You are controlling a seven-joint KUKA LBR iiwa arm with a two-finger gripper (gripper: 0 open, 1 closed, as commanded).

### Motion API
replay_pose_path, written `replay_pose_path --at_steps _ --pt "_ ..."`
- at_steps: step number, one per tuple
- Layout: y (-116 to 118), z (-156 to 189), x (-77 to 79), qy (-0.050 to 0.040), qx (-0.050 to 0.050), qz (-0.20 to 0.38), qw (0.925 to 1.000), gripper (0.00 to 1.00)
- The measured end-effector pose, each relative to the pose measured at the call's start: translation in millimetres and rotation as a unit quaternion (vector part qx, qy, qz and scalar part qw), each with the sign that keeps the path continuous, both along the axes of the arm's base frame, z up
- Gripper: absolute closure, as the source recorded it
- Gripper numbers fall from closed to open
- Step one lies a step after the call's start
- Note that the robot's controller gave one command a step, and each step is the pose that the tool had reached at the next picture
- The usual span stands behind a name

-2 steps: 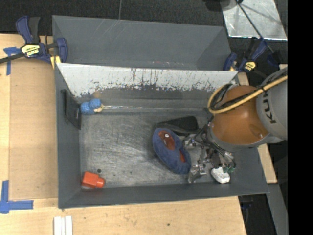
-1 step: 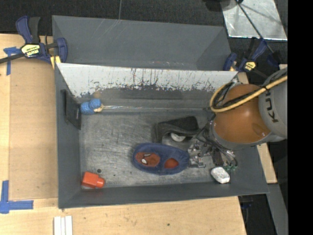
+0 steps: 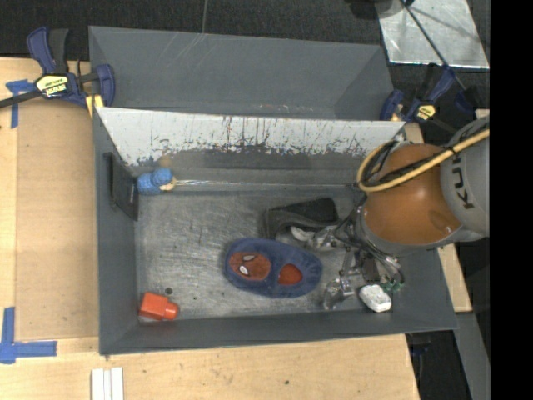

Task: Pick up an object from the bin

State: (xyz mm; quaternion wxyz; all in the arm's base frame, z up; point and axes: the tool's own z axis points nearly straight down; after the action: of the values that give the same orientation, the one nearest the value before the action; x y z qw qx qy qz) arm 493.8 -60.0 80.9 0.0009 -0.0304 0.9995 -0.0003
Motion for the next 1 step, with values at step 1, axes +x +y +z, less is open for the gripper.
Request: replay_pose_path --at_steps 1 --pt "64.9 57.9 26.6 -0.0035 0.001 0.021 0.9998 0.00"
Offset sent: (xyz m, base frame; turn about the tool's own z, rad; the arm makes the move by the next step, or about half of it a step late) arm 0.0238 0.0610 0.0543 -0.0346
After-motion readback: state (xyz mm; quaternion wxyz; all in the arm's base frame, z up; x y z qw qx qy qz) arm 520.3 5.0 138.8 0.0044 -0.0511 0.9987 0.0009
